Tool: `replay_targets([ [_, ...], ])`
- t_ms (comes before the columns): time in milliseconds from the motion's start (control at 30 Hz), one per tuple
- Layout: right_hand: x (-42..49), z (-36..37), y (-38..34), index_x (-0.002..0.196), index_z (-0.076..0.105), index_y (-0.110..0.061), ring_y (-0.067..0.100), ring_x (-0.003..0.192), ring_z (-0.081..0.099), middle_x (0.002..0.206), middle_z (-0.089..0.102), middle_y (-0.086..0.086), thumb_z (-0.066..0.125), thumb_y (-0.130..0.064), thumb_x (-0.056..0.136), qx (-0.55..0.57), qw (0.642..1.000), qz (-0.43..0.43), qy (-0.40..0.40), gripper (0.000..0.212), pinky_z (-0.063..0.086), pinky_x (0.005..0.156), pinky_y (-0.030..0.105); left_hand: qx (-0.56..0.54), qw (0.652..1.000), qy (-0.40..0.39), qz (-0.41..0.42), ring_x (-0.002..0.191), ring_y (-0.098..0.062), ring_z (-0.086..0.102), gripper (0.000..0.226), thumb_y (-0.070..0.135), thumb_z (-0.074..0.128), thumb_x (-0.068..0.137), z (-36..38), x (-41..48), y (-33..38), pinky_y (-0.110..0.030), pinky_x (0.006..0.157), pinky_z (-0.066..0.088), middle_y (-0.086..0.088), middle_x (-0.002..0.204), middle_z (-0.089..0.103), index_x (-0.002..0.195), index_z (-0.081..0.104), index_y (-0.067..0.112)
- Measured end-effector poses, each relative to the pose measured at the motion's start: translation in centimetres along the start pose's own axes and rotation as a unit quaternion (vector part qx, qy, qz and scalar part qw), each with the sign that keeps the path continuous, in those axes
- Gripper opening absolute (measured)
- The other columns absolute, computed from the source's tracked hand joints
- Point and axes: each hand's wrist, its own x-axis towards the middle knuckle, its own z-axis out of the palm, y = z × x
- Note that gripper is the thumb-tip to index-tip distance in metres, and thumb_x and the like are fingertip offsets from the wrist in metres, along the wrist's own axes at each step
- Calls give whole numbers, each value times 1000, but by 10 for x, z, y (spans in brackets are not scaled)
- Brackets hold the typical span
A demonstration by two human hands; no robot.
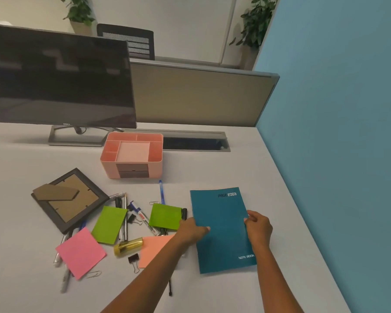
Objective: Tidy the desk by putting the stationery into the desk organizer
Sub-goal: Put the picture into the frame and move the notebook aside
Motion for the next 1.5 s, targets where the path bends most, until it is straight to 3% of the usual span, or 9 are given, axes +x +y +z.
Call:
replay_targets([
  [200, 0, 17, 1, 117, 63, -10, 31, 106, 50, 111, 66, 13, 57, -8, 89, -106, 993, -31, 37, 29, 49, 77, 36, -20, 1000, 13, -9, 117, -25, 53, 53, 35, 68, 84, 2, 6, 10, -39, 102, 46, -10, 133, 52, 127, 50, 11],
  [367, 0, 17, 0, 129, 46, -8, 36, 114, 47, 125, 52, 16, 61, -39, 87, -218, 976, 12, 1, 55, 43, 90, 41, -85, 996, 8, -26, 114, -23, 49, 54, 26, 59, 94, 0, 6, 19, -25, 85, 38, -8, 137, 45, 138, 36, 4],
  [500, 15, 4, 1, 124, 51, -6, 31, 105, 59, 117, 62, 12, 68, -28, 82, -116, 988, 73, -75, 50, 45, 84, 32, -87, 995, 24, -36, 97, -20, 50, 44, 26, 59, 93, -1, 18, 15, -28, 79, 43, -9, 124, 54, 128, 43, 3],
  [600, 21, -5, 10, 107, 65, -6, 28, 86, 67, 97, 71, 8, 68, -17, 81, 14, 987, 106, -122, 28, 56, 83, 45, -82, 995, 37, -33, 104, -24, 56, 37, 25, 56, 95, 6, 23, 12, -35, 88, 51, -8, 121, 57, 125, 48, 4],
  [700, 12, -11, 11, 103, 65, -7, 30, 86, 68, 97, 71, 11, 65, -13, 85, 113, 976, 112, -148, 19, 57, 78, 45, -89, 993, 73, -16, 104, -25, 62, 26, 19, 50, 97, 11, 23, 8, -42, 94, 52, -10, 118, 65, 117, 60, 7],
  [1000, -14, -27, -6, 123, 47, -28, 20, 104, 64, 117, 65, 1, 61, -14, 89, 310, 945, -37, -98, 39, 54, 83, 41, -201, 959, 96, 176, 97, -15, 64, 19, 14, 47, 100, 6, -7, 26, -26, 78, 54, 5, 106, 68, 104, 63, 23],
  [1100, -20, -33, -16, 135, 35, -34, 10, 107, 61, 118, 63, -4, 57, -11, 91, 324, 939, -78, -83, 55, 50, 87, 33, -192, 941, 126, 248, 98, -7, 63, 24, 10, 47, 99, 5, -13, 30, -20, 81, 53, 11, 103, 69, 101, 63, 27],
  [1233, -30, -27, -11, 130, 47, -25, 12, 113, 58, 122, 61, -5, 55, -17, 92, 283, 951, -112, -61, 39, 49, 96, 36, -149, 928, 171, 297, 94, 8, 60, 30, 7, 44, 100, 7, -22, 26, -5, 74, 47, 24, 101, 64, 102, 56, 35],
  [1500, -41, -20, 5, 133, 47, -23, 10, 115, 53, 124, 58, -9, 46, -25, 96, 275, 956, -92, -36, 37, 39, 98, 27, -112, 913, 210, 330, 96, 6, 57, 34, 2, 43, 98, 11, -29, 14, 2, 76, 41, 22, 109, 60, 124, 58, 17],
])
